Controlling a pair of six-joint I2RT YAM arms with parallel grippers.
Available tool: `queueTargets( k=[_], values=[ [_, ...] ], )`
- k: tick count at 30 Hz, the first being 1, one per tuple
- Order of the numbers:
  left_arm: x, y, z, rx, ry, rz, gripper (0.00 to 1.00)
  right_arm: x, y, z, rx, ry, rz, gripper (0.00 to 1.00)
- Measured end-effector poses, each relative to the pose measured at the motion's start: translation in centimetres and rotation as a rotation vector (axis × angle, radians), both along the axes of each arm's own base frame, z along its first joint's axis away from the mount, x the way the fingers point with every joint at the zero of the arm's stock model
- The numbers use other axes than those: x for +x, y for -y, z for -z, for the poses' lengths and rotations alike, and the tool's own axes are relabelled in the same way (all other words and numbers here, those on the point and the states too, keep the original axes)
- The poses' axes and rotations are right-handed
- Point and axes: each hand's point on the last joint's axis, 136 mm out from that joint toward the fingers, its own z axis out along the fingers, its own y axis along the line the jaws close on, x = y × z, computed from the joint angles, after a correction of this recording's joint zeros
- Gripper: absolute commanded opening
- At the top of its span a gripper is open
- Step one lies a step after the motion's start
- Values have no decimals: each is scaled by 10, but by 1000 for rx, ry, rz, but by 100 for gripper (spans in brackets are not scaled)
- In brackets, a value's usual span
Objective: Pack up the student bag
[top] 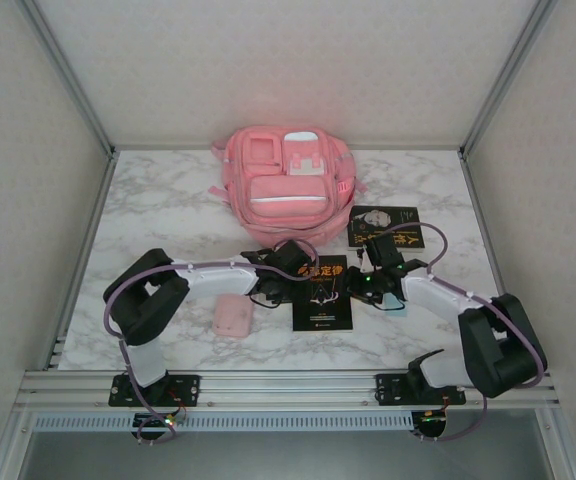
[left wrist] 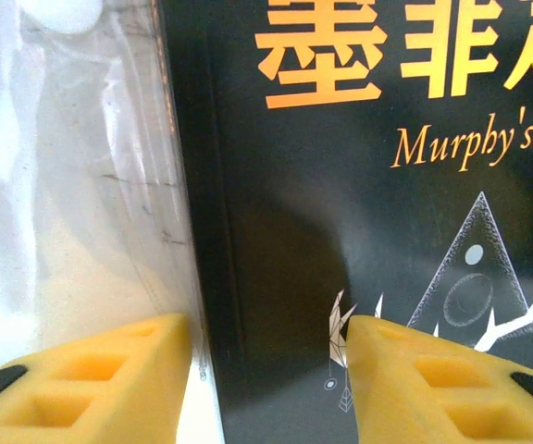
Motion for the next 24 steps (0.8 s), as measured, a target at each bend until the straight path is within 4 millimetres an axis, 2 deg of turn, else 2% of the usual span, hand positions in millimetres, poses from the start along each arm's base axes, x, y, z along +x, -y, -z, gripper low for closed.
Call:
queueTargets(
  k=[6, 12, 14, 17, 18, 20, 24],
  values=[
    [0, 0, 0, 1, -1, -1, 47, -2, -9, -30, 91, 53, -10, 43],
    [0, 0, 1, 2, -1, 0, 47, -5, -13, -26, 109, 19, -18, 33],
    [0, 0, 1, 2, -1, 0, 47, -6, -14, -22, 106, 2, -17, 25],
    [0, 0, 1, 3, -2, 0, 48, -6, -14, -18, 102, -11, -19, 4],
    [0, 0, 1, 3, -2, 0, 49, -6, -14, -18, 102, -12, -21, 0],
    [0, 0, 0, 2, -2, 0, 53, -7, -14, -18, 98, -16, -21, 0],
    [-1, 5, -7, -29, -3, 13, 73, -6, -12, -24, 85, -18, -25, 0]
  ],
)
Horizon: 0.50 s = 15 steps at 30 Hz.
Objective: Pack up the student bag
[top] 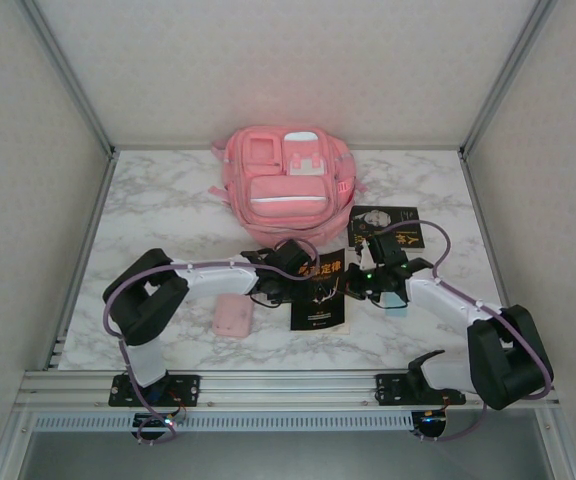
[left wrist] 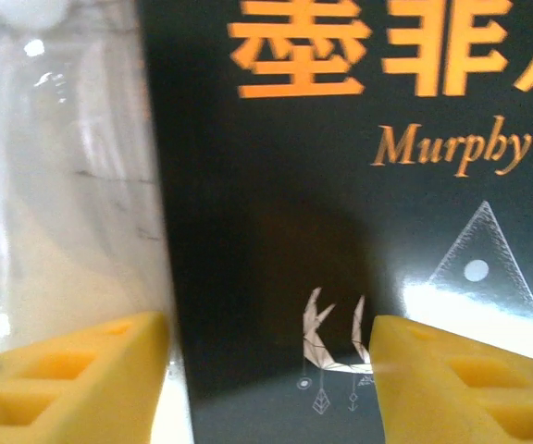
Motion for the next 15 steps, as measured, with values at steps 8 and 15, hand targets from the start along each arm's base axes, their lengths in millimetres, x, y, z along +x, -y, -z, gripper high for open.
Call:
queueTargets(
  k=[8, 15],
  values=[
    [24, -2, -59, -151, 84, -40, 95, 4, 8, -44, -4, 77, -18, 0],
    [40, -11, -69, -367, 97, -182, 100, 8, 12, -77, 71, 108, -8, 0]
  ],
)
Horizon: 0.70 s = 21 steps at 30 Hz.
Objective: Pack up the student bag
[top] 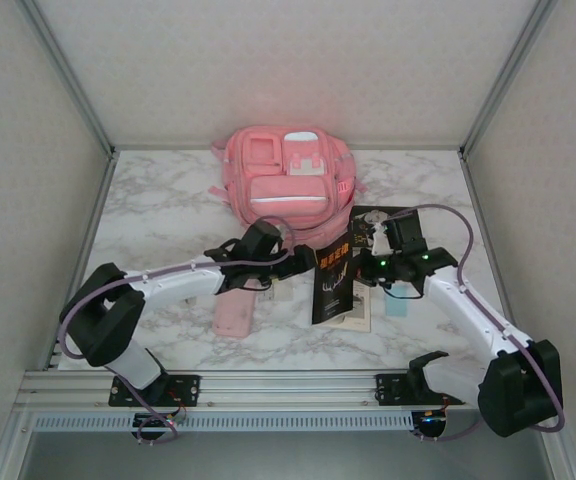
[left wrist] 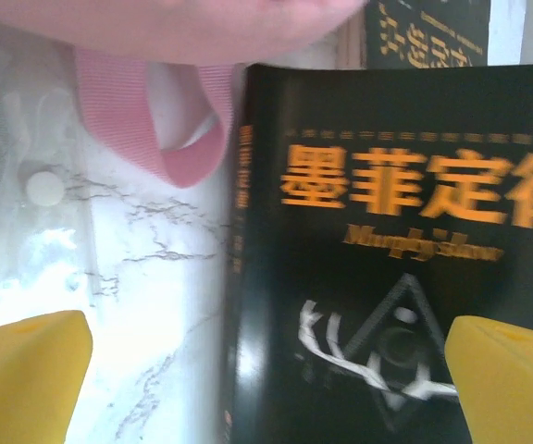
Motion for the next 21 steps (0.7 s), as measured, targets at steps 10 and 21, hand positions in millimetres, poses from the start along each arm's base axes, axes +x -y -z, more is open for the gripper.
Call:
queueTargets(
  k=[10, 21],
  values=[
    [10, 13, -15, -224, 20, -79, 100, 11, -13, -72, 173, 106, -40, 0],
    [18, 30, -39, -407, 64, -75, 90, 25, -22, -49, 297, 80, -31, 0]
  ],
)
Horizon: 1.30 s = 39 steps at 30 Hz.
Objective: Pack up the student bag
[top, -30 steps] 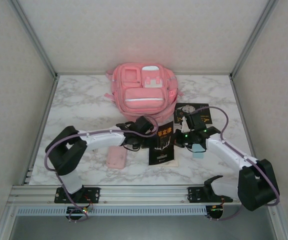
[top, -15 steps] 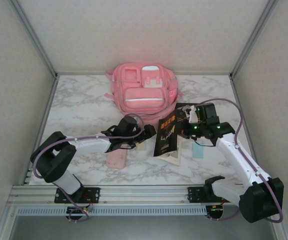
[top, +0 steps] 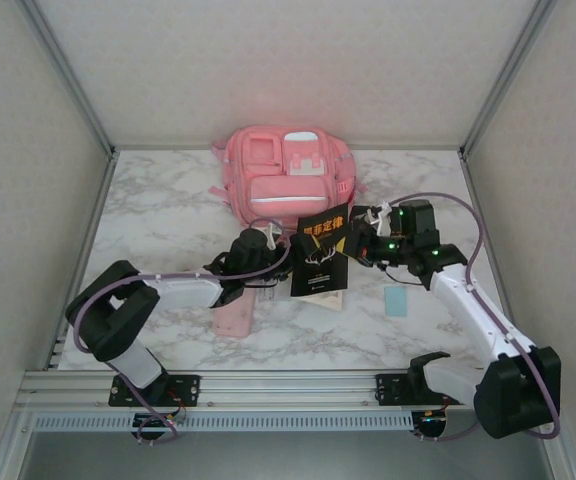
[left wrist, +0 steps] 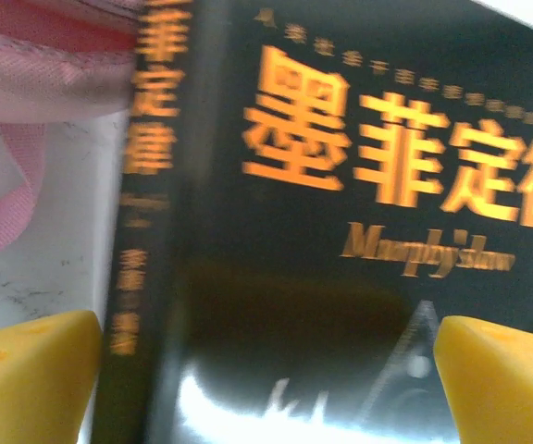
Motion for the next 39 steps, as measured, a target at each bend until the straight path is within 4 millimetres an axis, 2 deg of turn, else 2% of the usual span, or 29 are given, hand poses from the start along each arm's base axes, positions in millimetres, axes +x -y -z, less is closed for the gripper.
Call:
queueTargets(
  k=[2, 4, 10, 11, 14, 16, 17, 18, 21, 25, 27, 31, 34, 36, 39],
  values=[
    [1, 2, 7, -5, -11, 1, 83, 1, 2, 16, 7, -37, 10, 0],
    [2, 1, 16, -1, -33, -4, 70, 3, 5, 25, 14, -57, 26, 0],
    [8, -5, 18, -13, -41, -22, 35, 10, 12, 27, 15, -53, 50, 0],
    [9, -6, 18, -10, -37, -24, 26, 11, 13, 29, 14, -57, 53, 0],
    [11, -9, 20, 2, -40, -32, 15, 13, 14, 36, 6, -81, 60, 0],
    [11, -10, 20, 10, -35, -29, 0, 14, 14, 40, 2, -95, 62, 0],
    [12, -11, 20, 16, -32, -32, 0, 14, 14, 41, 1, -98, 61, 1],
    [12, -12, 19, 20, -31, -33, 0, 14, 14, 42, -1, -99, 62, 17],
    [15, -14, 9, 23, -22, -34, 0, 16, 17, 41, -22, -103, 81, 98],
    [28, -17, -19, 37, 35, -35, 0, 29, 24, 29, -70, -81, 137, 99],
    [42, -25, -42, 54, 91, -60, 0, 37, 27, 19, -79, -60, 169, 99],
    [75, -50, -93, 91, 216, -176, 0, 42, 26, 8, -63, -62, 229, 99],
    [96, -70, -122, 92, 283, -282, 0, 42, 13, 1, -35, -65, 260, 99],
    [106, -82, -130, 98, 305, -350, 0, 41, 0, -6, 4, -56, 270, 99],
    [115, -91, -128, 114, 303, -416, 0, 39, -24, -16, 77, -57, 283, 99]
  ],
)
